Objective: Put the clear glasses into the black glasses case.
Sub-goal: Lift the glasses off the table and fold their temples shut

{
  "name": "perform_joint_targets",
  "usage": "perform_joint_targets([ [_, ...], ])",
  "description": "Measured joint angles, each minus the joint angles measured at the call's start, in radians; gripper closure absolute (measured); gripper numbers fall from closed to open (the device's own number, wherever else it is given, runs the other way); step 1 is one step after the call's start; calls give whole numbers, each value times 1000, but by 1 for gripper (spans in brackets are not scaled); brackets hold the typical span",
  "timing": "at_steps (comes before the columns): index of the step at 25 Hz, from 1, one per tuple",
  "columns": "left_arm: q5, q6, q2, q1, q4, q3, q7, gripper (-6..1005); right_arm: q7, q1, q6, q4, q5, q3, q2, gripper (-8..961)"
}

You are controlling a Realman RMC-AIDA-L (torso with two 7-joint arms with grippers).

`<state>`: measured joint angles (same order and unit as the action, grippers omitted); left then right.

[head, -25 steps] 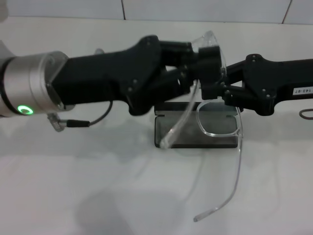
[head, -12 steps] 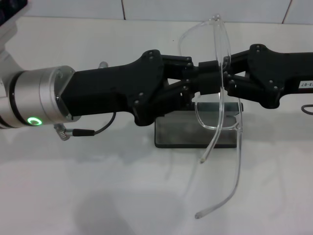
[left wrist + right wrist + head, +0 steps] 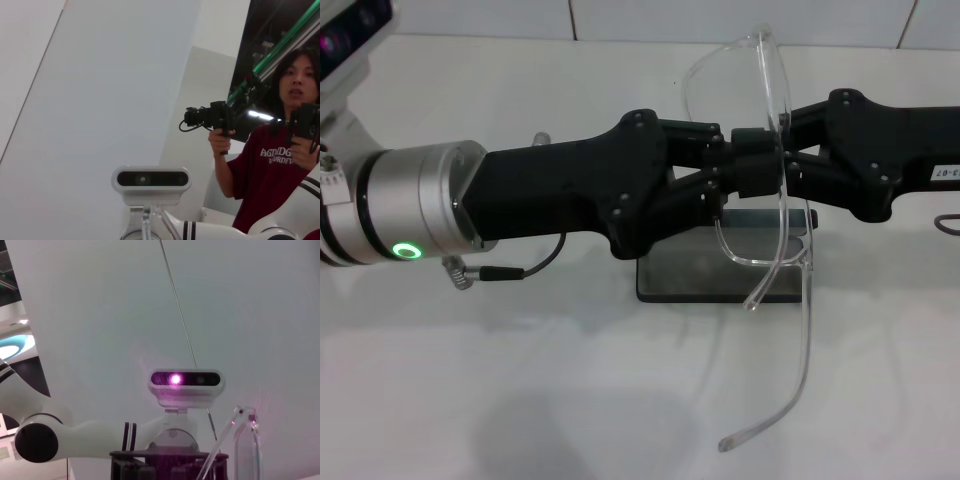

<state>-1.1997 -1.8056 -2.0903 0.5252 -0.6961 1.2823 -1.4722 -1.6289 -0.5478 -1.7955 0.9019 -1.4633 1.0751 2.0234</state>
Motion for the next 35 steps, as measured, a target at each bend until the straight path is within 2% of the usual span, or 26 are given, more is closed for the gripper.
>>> perform_joint_targets([
  [15, 0, 34, -2, 1, 14, 0, 14, 868, 1, 0, 0, 0, 2, 0, -1, 841],
  [24, 30, 1, -2, -6, 5, -2, 12, 873, 10, 0, 5, -19, -2, -7, -5, 841],
  [35, 54, -15, -3, 24, 36, 23, 30, 880, 18, -13, 20, -34, 0, 0, -1, 841],
])
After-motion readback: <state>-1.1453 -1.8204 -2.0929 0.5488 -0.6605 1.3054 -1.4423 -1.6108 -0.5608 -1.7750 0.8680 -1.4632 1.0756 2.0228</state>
